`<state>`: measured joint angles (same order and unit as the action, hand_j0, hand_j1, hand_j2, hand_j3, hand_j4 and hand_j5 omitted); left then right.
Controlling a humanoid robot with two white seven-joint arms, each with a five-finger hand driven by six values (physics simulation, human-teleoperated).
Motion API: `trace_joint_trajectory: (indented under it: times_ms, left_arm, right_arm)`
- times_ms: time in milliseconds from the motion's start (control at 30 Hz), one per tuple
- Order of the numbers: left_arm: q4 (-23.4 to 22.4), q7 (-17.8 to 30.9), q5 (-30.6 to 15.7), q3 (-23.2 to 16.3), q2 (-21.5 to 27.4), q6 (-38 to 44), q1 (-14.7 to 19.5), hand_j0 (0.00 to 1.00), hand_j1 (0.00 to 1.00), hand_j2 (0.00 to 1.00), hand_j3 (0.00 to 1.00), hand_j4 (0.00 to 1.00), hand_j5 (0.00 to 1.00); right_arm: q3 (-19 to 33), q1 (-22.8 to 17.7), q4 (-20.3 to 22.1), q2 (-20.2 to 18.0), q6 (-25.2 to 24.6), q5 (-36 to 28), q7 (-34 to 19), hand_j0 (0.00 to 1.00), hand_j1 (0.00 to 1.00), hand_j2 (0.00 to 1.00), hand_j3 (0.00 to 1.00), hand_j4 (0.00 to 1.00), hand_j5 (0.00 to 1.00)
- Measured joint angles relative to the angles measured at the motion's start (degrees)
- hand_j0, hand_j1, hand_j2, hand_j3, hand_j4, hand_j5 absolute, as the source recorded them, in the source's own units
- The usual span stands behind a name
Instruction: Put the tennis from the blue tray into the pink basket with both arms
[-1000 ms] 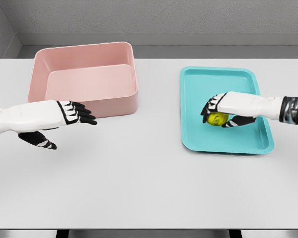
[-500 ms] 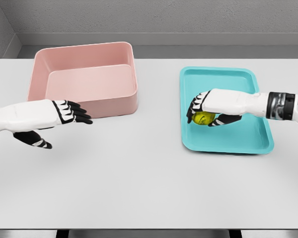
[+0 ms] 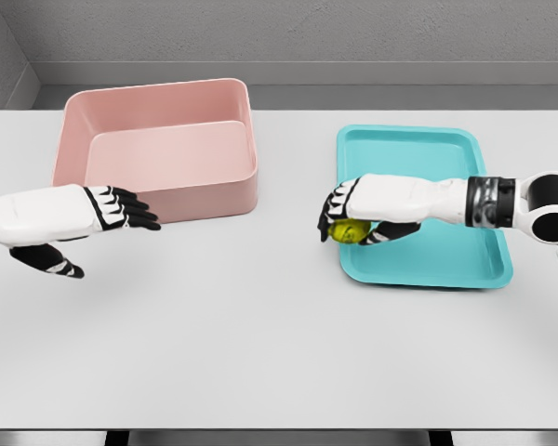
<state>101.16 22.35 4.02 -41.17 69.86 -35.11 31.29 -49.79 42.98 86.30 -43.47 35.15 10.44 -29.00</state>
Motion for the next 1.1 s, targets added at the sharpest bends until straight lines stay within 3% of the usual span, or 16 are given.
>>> trace_joint_trajectory:
  times_ms: [233,633,833,1100]
  left_arm:
    - [0.00,-3.72,0.55,0.03,-1.61,0.01,0.00,1.00,1.00,1.00,1.00,1.00,1.00]
    - [0.00,-4.04,0.72,-0.37,-6.73,0.02,0.00,1.00,1.00,1.00,1.00,1.00,1.00]
    - [0.00,6.73,5.01,-0.88,-6.77,-0.01,0.35,1.00,1.00,1.00,1.00,1.00,1.00]
    - [-0.01,9.66,6.97,-0.81,-7.71,-0.02,1.58,1.00,1.00,1.00,1.00,1.00,1.00]
  right_arm:
    - [-0.04,0.79,0.08,2.73,0.00,0.01,-1.86,0.59,0.59,0.59,0.59,0.59,0.59]
    - [-0.50,0.53,0.00,7.78,0.02,0.09,-2.88,0.59,0.59,0.59,0.59,0.59,0.59]
    - [-1.81,0.44,-0.56,10.28,0.01,0.30,-3.11,0.59,0.59,0.59,0.59,0.59,0.59]
    - [-4.06,0.35,-2.47,12.74,0.01,0.83,-3.14,0.59,0.59,0.59,0.59,0.59,0.59]
